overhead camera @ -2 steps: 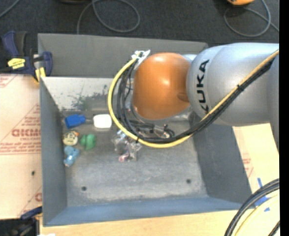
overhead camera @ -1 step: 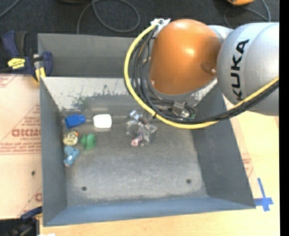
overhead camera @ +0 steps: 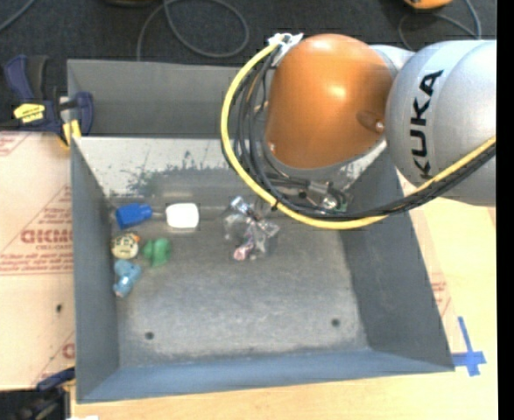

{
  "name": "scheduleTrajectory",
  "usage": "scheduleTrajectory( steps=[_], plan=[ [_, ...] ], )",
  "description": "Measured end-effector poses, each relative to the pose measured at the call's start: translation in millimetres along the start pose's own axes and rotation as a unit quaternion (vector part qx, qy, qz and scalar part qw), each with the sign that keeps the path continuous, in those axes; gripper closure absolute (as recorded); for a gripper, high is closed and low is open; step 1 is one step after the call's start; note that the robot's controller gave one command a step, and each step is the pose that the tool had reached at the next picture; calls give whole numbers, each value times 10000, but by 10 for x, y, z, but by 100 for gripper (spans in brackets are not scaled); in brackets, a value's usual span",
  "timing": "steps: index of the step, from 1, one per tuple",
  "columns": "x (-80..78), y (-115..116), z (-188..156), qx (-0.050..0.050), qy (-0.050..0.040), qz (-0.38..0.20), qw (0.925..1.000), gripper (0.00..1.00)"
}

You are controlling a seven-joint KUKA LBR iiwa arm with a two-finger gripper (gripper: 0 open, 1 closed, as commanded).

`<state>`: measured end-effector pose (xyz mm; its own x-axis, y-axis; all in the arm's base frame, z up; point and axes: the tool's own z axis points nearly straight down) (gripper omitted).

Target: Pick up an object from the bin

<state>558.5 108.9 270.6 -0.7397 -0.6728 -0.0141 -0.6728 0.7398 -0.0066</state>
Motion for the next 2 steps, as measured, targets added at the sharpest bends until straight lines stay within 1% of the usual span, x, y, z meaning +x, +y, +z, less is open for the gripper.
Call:
scheduleTrajectory(
  steps=[1,2],
  plan=[
    [0,0,2,0,1,-9,10000,100],
    [27,46,-258,-22,28,-523,9986,100]
  ],
)
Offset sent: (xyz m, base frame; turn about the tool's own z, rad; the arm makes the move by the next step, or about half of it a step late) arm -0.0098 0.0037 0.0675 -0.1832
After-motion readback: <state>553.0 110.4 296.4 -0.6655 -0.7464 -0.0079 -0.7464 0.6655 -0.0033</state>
